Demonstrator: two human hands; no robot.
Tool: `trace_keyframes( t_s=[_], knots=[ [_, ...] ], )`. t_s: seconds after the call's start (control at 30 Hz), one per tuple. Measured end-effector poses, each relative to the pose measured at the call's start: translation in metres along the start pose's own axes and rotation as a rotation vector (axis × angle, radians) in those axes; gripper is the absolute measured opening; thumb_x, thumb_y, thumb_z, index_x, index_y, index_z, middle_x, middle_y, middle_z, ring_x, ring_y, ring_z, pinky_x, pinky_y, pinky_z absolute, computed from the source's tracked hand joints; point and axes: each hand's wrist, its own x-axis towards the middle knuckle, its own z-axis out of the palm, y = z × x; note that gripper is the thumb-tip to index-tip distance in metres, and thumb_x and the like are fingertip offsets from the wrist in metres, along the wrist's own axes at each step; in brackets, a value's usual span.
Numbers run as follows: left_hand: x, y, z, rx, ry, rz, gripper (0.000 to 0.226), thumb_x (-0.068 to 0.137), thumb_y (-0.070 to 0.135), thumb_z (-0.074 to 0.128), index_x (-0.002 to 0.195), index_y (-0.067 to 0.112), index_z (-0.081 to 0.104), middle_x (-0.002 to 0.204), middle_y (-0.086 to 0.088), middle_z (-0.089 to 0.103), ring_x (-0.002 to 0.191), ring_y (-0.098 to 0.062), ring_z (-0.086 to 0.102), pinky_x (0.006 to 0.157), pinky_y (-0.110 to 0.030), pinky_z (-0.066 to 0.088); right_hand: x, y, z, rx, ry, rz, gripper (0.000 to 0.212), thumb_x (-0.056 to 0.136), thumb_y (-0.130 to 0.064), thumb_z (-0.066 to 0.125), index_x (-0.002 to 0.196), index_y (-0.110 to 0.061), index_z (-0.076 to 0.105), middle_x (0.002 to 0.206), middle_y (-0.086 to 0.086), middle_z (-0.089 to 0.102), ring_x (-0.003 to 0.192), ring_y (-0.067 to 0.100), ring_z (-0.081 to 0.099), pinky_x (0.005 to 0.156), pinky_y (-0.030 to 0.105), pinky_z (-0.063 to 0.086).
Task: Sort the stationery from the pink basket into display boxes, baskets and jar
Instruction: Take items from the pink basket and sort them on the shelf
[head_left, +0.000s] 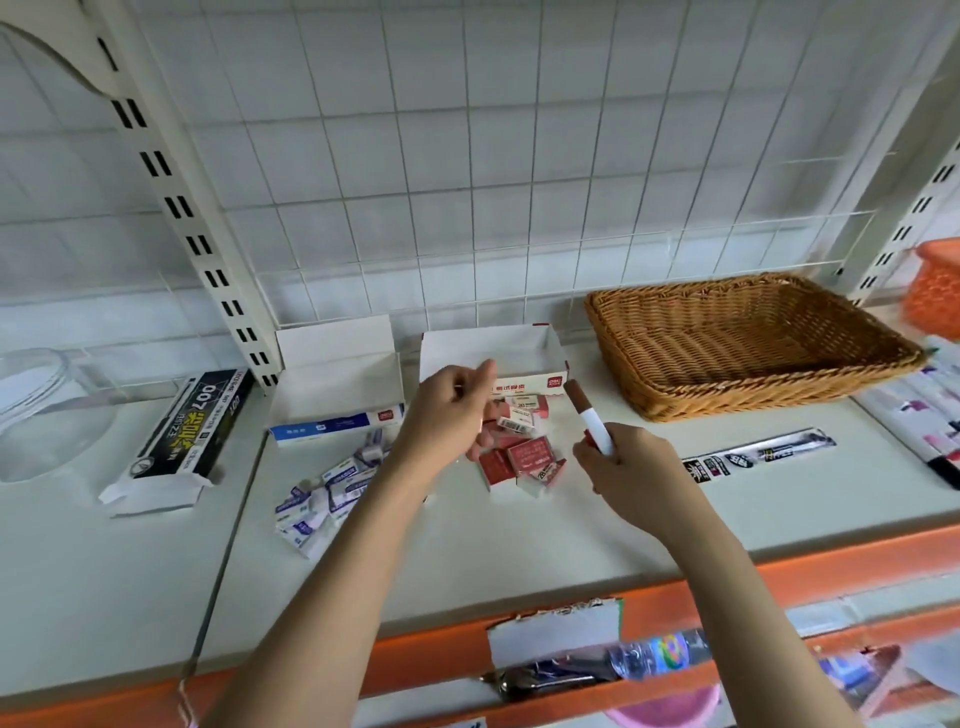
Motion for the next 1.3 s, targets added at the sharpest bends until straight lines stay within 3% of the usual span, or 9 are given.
trace_keyframes(
  t_s=[0.1,0.27,0.4,0.53,0.7,0.8,0.9,1.07,1.3],
  knots=[
    [-0.019,-0.005,-0.021,-0.374,0.034,-0.145,0.04,0.099,0.043,0.03,0.089,0.014,0.055,0.056,-0.007,0.046,0.032,-0.012,0.043,0.033,-0.017,0.031,0.001,-0.011,0.009,-0.034,-0.028,-0.045,0.035,0.095,-0.025,0.049,0.062,-0.015,0.04,0.059,0.0,0.046,0.056,0.021,0.042,0.048,0.026,0.026],
    [-0.043,-0.03,-0.064,-0.324,0.119,-0.133,0.043,0.1,0.044,0.026,0.088,0.016,0.055,0.047,0.004,0.032,0.032,-0.007,0.023,0.034,-0.013,0.018,0.0,-0.036,0.028,-0.039,-0.093,-0.13,0.031,0.097,-0.027,0.045,0.067,-0.018,0.044,0.062,-0.004,0.049,0.055,0.012,0.044,0.047,0.022,0.028],
    [-0.05,-0.044,-0.1,-0.044,0.194,-0.077,0.022,0.098,0.035,0.041,0.088,0.023,0.056,0.065,-0.006,0.044,0.036,-0.01,0.033,0.038,-0.019,0.027,-0.004,-0.054,0.045,-0.101,-0.102,-0.224,0.024,0.097,-0.028,0.043,0.077,-0.016,0.049,0.064,-0.005,0.05,0.056,0.008,0.046,0.045,0.018,0.028],
    [-0.046,-0.048,-0.115,-0.116,0.211,-0.068,0.016,0.096,0.026,0.049,0.111,0.02,0.05,0.077,-0.008,0.055,0.043,-0.008,0.055,0.044,-0.017,0.044,-0.006,-0.064,0.06,-0.148,-0.079,-0.265,0.03,0.096,-0.028,0.044,0.068,-0.018,0.044,0.06,-0.004,0.049,0.053,0.007,0.044,0.047,0.016,0.036],
    [-0.035,-0.056,-0.115,-0.305,0.168,-0.059,0.015,0.097,0.021,0.046,0.091,0.017,0.06,0.096,-0.007,0.069,0.089,-0.017,0.068,0.075,-0.023,0.055,-0.011,-0.065,0.071,-0.141,-0.061,-0.236,0.033,0.095,-0.024,0.047,0.065,-0.023,0.034,0.059,-0.005,0.045,0.052,0.008,0.044,0.041,0.017,0.026],
    [-0.028,-0.068,-0.117,-0.129,0.22,-0.016,0.018,0.097,0.027,0.047,0.089,0.026,0.063,0.098,0.002,0.069,0.083,-0.008,0.063,0.075,-0.018,0.047,-0.015,-0.057,0.072,-0.133,-0.046,-0.212,0.025,0.095,-0.024,0.047,0.072,-0.022,0.039,0.062,-0.006,0.044,0.054,0.008,0.044,0.044,0.017,0.026],
    [-0.029,-0.071,-0.111,0.15,0.104,0.043,0.026,0.096,0.036,0.045,0.102,0.02,0.064,0.099,0.006,0.066,0.08,0.004,0.058,0.069,-0.009,0.041,-0.016,-0.048,0.068,-0.133,-0.01,-0.232,0.016,0.095,-0.023,0.047,0.08,-0.021,0.042,0.061,-0.009,0.041,0.054,0.008,0.041,0.044,0.018,0.026],
    [-0.027,-0.064,-0.085,0.783,0.299,0.388,0.039,0.092,0.036,0.039,0.09,0.011,0.069,0.085,-0.004,0.068,0.083,-0.027,0.063,0.07,-0.036,0.05,-0.011,-0.032,0.045,-0.095,0.018,-0.227,0.025,0.095,-0.035,0.048,0.075,-0.021,0.042,0.069,-0.004,0.047,0.063,0.018,0.043,0.047,0.019,0.024],
    [-0.019,-0.014,0.013,0.684,0.247,0.392,0.016,0.093,0.021,0.053,0.097,0.013,0.067,0.093,-0.001,0.071,0.083,-0.022,0.065,0.071,-0.033,0.048,0.005,0.026,-0.034,0.055,0.088,-0.283,0.039,0.093,-0.048,0.04,0.066,-0.021,0.035,0.056,-0.003,0.042,0.073,0.039,0.049,0.056,0.038,0.023]
  ],
)
